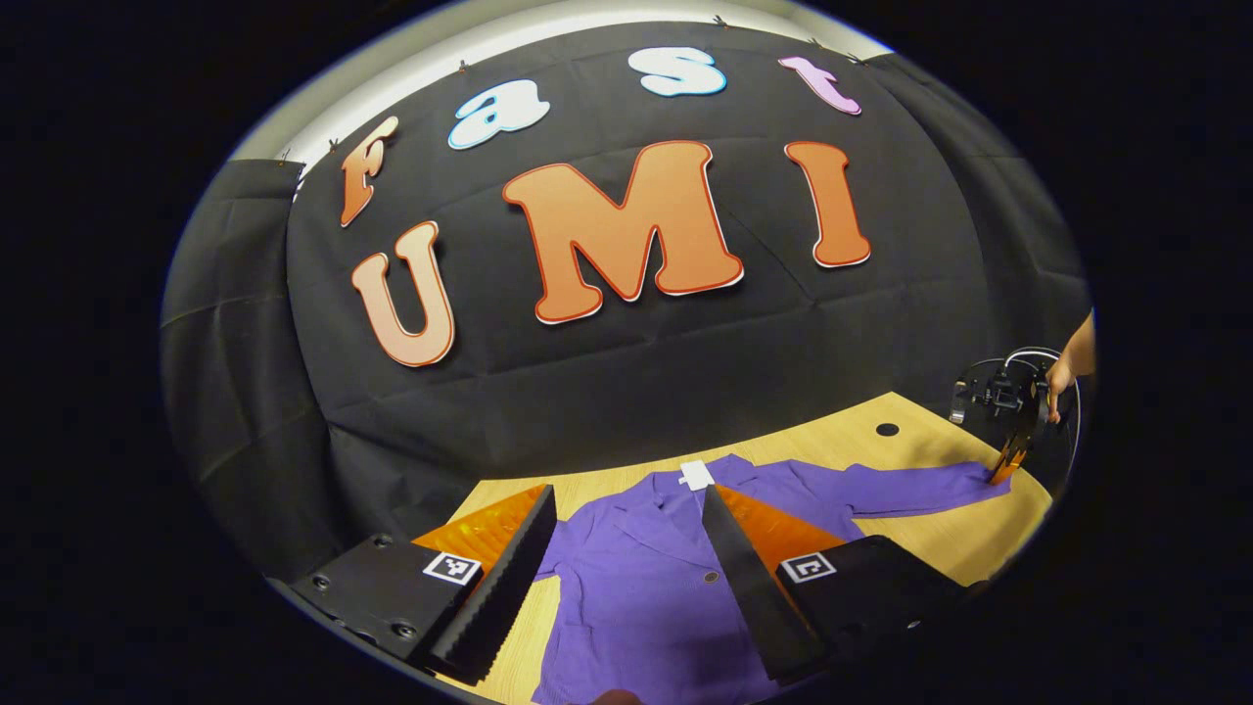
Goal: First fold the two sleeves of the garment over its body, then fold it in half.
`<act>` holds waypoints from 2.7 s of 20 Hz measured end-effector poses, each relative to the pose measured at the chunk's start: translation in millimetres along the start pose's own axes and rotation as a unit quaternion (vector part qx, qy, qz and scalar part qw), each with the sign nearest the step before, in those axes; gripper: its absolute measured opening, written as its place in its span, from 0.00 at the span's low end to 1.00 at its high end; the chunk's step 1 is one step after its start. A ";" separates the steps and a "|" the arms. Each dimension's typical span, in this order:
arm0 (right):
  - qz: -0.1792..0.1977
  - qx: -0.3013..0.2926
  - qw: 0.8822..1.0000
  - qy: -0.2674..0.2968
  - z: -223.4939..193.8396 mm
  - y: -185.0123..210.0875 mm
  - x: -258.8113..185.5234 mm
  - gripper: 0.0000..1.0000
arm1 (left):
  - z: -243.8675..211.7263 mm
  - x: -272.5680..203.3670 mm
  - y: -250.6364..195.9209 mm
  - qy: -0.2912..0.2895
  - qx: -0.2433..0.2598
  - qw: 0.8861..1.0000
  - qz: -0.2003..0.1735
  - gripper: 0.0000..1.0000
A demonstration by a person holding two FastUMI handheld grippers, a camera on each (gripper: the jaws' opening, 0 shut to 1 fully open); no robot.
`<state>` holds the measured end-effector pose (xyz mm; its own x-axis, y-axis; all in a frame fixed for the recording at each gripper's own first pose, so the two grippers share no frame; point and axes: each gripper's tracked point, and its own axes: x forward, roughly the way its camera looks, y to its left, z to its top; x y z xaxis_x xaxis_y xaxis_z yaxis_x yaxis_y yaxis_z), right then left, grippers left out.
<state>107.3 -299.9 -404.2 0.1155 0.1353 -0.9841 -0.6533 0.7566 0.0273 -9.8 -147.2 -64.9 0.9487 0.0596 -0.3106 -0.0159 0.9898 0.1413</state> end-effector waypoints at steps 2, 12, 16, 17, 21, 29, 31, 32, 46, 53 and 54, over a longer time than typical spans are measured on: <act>0.016 0.013 1.000 -0.008 3.6 7.0 -10.8 0.04 | 1.4 -3.4 4.7 -0.005 -0.003 1.000 0.001 0.95; -0.013 -0.016 0.999 -0.043 38.3 18.1 -93.7 0.03 | -12.9 -17.2 36.9 -0.024 -0.035 0.999 0.012 0.98; -0.038 -0.035 0.997 -0.059 69.8 32.8 -137.8 0.03 | -19.5 -17.4 60.2 -0.036 -0.051 0.998 0.011 0.95; -0.045 -0.039 0.996 -0.061 77.8 37.5 -149.3 0.03 | -21.6 -16.4 68.6 -0.039 -0.053 0.998 0.010 0.95; -0.059 -0.034 0.996 -0.057 108.3 70.5 -196.3 0.03 | -30.4 -7.9 107.0 -0.054 -0.064 0.997 -0.006 0.95; -0.078 -0.016 0.996 -0.045 181.7 145.7 -256.2 0.03 | -45.2 16.4 200.9 -0.074 -0.076 0.994 -0.035 0.95; -0.086 -0.023 0.995 -0.047 207.3 163.5 -260.7 0.03 | -51.2 22.0 221.9 -0.076 -0.077 0.993 -0.037 0.95; -0.086 -0.028 0.995 -0.049 220.1 175.5 -262.0 0.03 | -54.8 24.1 230.8 -0.074 -0.080 0.993 -0.037 0.95; -0.033 -0.091 0.991 -0.096 394.5 360.8 -180.2 0.03 | -99.5 45.5 316.6 -0.040 -0.098 0.994 -0.025 0.95; -0.017 -0.120 0.990 -0.069 434.9 425.1 -121.1 0.03 | -119.6 52.1 338.2 -0.020 -0.106 0.994 -0.011 0.95; -0.022 -0.122 0.990 -0.066 441.0 428.3 -111.6 0.03 | -122.6 52.1 340.5 -0.017 -0.106 0.994 -0.009 0.95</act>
<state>144.6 291.2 -205.1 0.2338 0.1994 -0.9516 -0.8048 0.5889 -0.0743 -4.6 208.7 -148.2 0.9596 0.0404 -0.2785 -0.0613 0.9959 -0.0668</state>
